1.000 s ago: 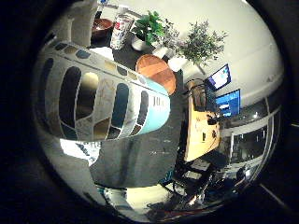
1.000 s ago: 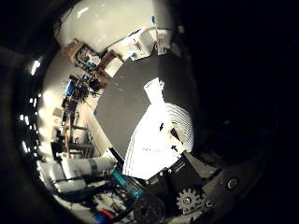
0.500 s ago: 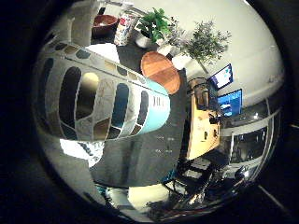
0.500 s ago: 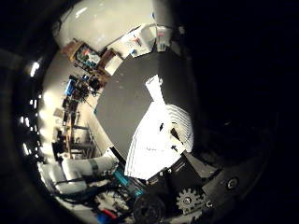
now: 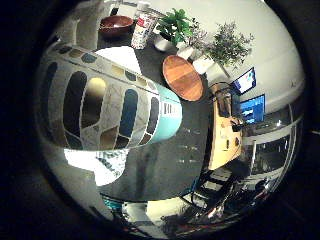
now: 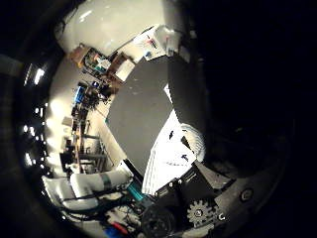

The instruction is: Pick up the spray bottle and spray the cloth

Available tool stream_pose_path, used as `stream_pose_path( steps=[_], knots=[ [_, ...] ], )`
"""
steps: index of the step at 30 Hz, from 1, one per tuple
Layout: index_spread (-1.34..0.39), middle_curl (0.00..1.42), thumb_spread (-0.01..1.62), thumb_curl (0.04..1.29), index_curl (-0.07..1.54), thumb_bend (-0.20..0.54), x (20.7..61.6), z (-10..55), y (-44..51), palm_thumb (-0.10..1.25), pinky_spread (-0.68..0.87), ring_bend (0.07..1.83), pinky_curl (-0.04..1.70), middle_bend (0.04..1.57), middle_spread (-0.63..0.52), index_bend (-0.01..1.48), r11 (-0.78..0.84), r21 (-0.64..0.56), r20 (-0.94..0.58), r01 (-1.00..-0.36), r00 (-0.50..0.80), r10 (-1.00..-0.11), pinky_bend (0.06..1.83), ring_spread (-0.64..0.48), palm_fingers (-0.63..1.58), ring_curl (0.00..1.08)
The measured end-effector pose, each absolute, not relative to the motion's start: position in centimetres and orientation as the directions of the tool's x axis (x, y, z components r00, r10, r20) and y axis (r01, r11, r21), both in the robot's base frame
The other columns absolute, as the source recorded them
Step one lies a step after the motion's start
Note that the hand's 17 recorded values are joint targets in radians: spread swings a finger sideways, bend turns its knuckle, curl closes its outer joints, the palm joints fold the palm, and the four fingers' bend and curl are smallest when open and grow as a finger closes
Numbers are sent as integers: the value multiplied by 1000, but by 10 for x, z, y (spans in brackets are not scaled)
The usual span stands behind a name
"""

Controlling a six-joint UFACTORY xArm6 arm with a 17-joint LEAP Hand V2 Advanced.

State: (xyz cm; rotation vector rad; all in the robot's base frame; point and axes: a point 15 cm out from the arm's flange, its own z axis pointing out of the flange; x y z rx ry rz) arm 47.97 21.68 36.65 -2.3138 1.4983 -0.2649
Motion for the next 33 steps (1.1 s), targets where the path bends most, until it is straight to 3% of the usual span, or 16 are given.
stream_pose_path(
  steps=[10,23,33],
  knots=[
    [-222,719,1139,573,804,-12,469,430,273,1001,-209,1295,1425,1394,-120,1184,-233,-495,-326,-837,427,-843,1025,-249,1119,890],
    [-222,711,1127,577,800,-13,468,463,345,1003,-209,1303,1427,1397,-118,1187,-165,-537,-615,-827,518,-595,1017,-245,1118,879],
    [-219,705,1127,588,795,-12,489,461,379,1007,-210,1305,1444,1399,-109,1195,-138,-541,-711,-830,539,-452,1009,-244,1119,874]
  ],
)
